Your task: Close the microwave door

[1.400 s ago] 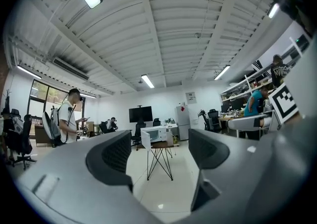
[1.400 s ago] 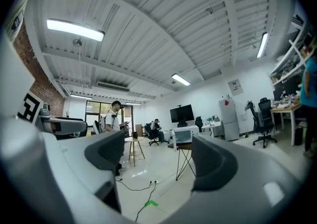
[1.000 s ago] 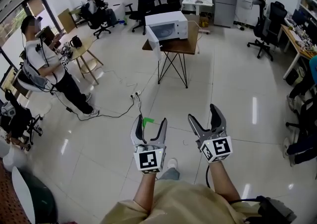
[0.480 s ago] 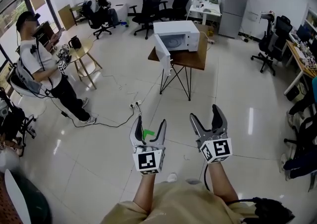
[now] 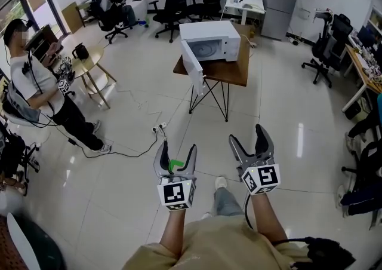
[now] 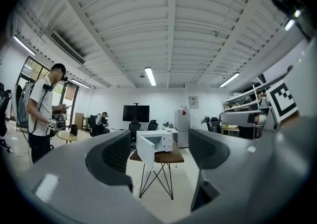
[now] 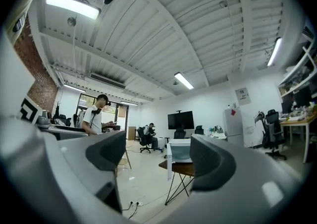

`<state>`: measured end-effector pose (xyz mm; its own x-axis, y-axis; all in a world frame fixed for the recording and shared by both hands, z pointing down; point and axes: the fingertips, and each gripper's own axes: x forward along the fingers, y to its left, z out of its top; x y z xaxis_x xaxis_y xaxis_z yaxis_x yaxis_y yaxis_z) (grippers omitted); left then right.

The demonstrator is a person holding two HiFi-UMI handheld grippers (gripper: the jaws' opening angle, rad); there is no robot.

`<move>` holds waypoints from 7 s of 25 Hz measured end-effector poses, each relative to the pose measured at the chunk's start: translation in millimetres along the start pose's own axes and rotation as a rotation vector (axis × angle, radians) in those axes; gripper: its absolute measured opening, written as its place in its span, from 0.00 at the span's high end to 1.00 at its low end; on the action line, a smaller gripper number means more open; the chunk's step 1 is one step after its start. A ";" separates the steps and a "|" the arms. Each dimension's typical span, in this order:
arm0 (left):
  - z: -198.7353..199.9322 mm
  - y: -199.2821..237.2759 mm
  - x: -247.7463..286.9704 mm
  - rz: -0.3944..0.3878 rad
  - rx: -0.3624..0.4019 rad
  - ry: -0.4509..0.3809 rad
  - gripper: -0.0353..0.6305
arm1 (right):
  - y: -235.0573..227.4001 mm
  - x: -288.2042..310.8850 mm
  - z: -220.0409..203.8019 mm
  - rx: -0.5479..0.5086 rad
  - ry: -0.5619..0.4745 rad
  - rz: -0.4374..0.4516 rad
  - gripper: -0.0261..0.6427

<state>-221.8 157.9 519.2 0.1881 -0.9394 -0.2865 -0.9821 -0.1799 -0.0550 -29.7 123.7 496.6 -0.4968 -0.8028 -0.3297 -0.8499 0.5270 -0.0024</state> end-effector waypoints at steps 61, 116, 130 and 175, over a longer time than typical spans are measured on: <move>-192.0 171.8 589.6 -0.152 0.060 0.181 0.39 | -302.7 523.5 -174.2 0.069 0.085 0.063 0.37; -428.4 109.7 609.2 -0.286 -1.063 1.101 0.68 | -443.5 607.2 -208.5 0.174 0.129 0.070 0.37; -441.3 71.5 644.8 -0.194 -1.150 0.977 0.66 | -450.4 604.1 -204.8 0.208 0.127 0.054 0.37; -488.6 10.7 778.5 0.068 -1.403 0.899 0.66 | -506.4 569.5 -188.1 0.202 0.096 -0.099 0.38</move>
<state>-85.9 -718.0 762.9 0.5765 -0.7236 0.3795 -0.3192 0.2281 0.9198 84.7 -652.8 487.7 -0.4356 -0.8709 -0.2276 -0.8476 0.4819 -0.2219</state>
